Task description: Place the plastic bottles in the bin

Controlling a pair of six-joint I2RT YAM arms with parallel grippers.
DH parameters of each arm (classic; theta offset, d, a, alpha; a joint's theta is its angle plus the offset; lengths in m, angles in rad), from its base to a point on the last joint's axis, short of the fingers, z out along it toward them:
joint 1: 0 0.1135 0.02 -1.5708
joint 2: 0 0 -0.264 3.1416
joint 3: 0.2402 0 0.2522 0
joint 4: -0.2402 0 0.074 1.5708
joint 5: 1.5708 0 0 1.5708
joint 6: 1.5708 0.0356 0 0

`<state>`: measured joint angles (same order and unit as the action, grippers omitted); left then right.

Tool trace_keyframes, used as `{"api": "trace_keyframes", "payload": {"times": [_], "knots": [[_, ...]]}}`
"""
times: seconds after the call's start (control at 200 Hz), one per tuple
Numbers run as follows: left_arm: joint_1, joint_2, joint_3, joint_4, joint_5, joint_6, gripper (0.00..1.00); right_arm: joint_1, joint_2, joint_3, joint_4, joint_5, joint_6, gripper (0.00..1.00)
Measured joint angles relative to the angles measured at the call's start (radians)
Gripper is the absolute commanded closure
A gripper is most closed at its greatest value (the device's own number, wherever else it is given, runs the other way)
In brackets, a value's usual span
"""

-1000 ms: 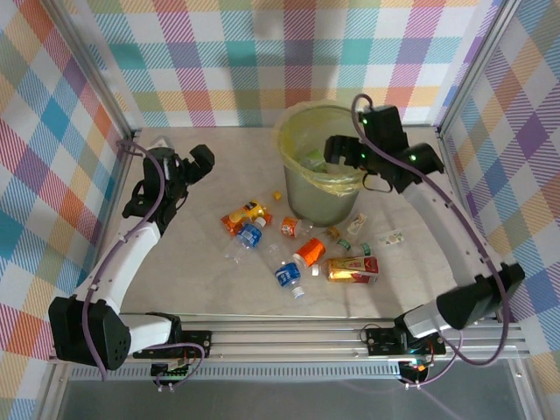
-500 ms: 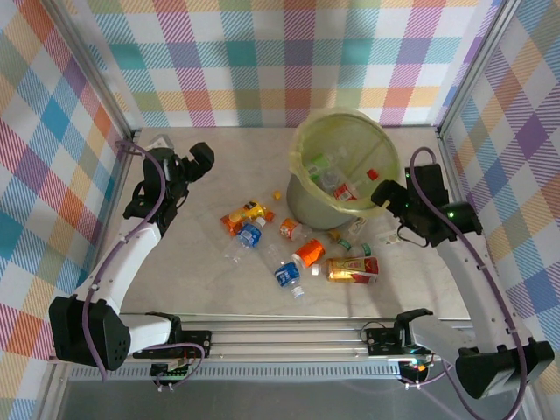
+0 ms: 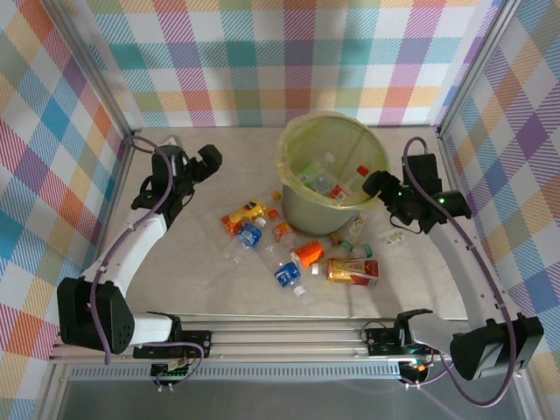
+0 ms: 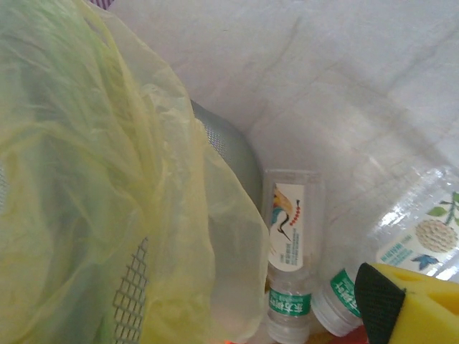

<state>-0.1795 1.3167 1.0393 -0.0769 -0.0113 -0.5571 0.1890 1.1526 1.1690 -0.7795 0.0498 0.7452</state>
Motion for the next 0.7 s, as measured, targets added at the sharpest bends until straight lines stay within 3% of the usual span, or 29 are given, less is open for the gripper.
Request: {"api": "trace_keyframes", "payload": {"times": [0.28,0.6,0.7], "knots": [[-0.013,0.003,0.024,0.000,0.021,0.001,0.00,0.000,0.054,0.013,0.046,-0.044,-0.001,0.13],[-0.015,0.003,0.024,-0.006,0.019,0.013,0.00,0.000,0.145,0.147,0.050,-0.085,-0.031,0.00],[-0.015,0.003,0.024,-0.011,0.018,0.023,0.00,0.000,0.187,0.230,0.044,-0.102,-0.051,0.00]]}}
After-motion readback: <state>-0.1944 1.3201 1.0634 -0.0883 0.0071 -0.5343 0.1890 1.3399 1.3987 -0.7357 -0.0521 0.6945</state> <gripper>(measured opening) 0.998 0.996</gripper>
